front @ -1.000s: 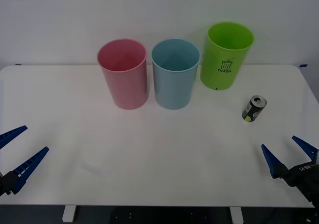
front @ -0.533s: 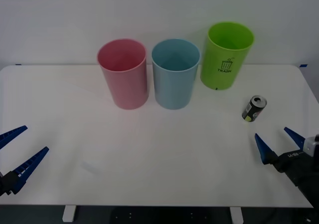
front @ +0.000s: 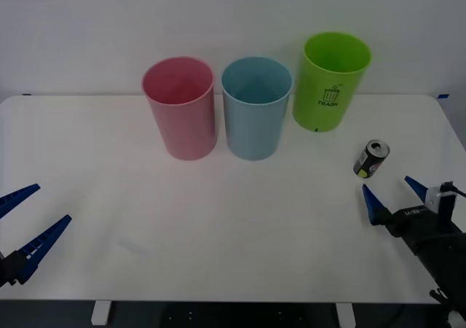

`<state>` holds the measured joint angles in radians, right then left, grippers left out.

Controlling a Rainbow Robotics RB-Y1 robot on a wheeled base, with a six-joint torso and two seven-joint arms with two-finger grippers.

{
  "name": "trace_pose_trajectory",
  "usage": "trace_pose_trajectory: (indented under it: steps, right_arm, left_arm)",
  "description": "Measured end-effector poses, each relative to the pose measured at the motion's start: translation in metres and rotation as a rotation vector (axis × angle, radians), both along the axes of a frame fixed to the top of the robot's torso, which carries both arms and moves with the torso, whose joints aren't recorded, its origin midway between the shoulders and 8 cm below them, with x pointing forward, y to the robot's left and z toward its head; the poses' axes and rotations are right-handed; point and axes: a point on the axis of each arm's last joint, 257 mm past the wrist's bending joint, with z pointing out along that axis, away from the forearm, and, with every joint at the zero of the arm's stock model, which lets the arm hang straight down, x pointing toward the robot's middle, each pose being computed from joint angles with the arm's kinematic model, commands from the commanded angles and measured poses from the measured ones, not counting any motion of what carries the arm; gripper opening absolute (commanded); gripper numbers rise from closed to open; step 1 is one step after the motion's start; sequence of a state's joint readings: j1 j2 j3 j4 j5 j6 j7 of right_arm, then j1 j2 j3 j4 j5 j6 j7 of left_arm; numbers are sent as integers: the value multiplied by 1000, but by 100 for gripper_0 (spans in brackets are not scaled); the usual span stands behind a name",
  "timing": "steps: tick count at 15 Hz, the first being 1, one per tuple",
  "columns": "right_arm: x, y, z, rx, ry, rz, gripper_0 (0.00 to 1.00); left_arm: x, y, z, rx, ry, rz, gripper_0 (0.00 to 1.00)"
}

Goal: Grasp the object on the table and drop it into the matching bin: aluminum can to the light blue bin, PET bottle to the pink bin.

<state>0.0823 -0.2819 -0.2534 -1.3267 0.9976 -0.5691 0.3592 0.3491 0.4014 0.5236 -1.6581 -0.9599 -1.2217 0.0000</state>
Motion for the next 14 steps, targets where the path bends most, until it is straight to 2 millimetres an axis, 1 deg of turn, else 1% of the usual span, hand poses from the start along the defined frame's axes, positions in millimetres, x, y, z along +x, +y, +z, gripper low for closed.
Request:
trace_pose_trajectory:
  steps: [5, 9, 11, 14]
  right_arm:
    - [28, 1, 0, -21, 2, -23, 100]
    - [50, 5, -6, -21, 17, -30, 100]
    - [62, 6, -3, -27, 16, -36, 100]
    - [74, 6, -2, -37, 20, -48, 100]
  left_arm:
    - [0, 0, 0, 0, 0, 0, 100]
    - [0, 0, 0, 0, 0, 0, 100]
    - [0, 0, 0, 0, 0, 0, 100]
    - [0, 0, 0, 0, 0, 0, 100]
